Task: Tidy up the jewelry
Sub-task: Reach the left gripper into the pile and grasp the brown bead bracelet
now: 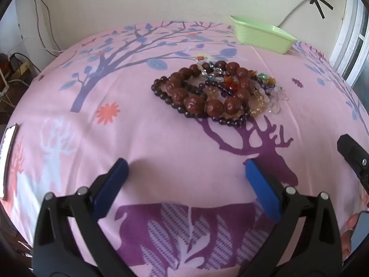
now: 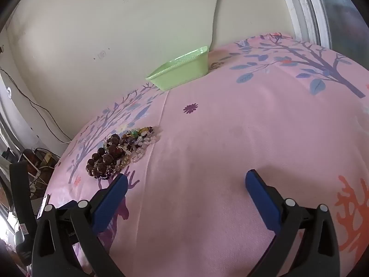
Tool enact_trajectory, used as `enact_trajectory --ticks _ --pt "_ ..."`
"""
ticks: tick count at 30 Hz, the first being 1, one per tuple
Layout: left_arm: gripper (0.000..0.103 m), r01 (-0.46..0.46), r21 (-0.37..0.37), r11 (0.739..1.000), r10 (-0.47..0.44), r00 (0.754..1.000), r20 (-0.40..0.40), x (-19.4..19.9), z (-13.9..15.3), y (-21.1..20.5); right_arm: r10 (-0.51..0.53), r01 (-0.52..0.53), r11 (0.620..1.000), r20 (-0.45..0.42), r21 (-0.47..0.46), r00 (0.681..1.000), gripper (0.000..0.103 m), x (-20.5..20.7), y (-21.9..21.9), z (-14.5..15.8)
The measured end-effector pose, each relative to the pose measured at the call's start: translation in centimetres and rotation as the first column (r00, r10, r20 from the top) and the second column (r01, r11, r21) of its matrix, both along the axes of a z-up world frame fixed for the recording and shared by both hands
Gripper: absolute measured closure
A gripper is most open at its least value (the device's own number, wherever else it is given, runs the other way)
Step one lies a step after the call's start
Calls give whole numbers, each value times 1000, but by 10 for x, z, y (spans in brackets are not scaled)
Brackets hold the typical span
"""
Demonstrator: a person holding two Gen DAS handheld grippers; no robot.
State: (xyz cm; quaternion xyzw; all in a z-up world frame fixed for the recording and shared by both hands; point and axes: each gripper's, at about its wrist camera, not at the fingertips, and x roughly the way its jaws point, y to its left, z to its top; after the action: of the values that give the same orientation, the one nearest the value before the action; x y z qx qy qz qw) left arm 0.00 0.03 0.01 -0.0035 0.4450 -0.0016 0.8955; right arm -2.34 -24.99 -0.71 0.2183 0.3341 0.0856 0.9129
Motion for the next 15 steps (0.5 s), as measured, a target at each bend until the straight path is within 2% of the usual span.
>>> enact_trajectory --ticks 7,9,11,12,14,15 --pt "6 35 7 999 -35 999 -4 -5 0 1 7 -7 1000 -4 -17 1000 25 0 3 1" --pt "6 68 0 998 -68 998 13 -13 0 4 37 -37 998 -5 -41 999 30 2 9 3" --pt "6 121 -12 993 -121 992 33 -17 6 12 93 -91 992 16 -89 996 50 3 26 11" --pt "7 128 -23 991 -127 991 52 -19 11 15 135 -131 985 28 -109 990 55 5 34 15" --pt "12 132 -66 989 -124 986 108 -17 28 31 220 -215 969 33 -121 975 79 15 45 24" --pt "13 131 -109 985 -115 983 143 -14 40 44 266 -260 958 30 -125 964 85 23 52 28"
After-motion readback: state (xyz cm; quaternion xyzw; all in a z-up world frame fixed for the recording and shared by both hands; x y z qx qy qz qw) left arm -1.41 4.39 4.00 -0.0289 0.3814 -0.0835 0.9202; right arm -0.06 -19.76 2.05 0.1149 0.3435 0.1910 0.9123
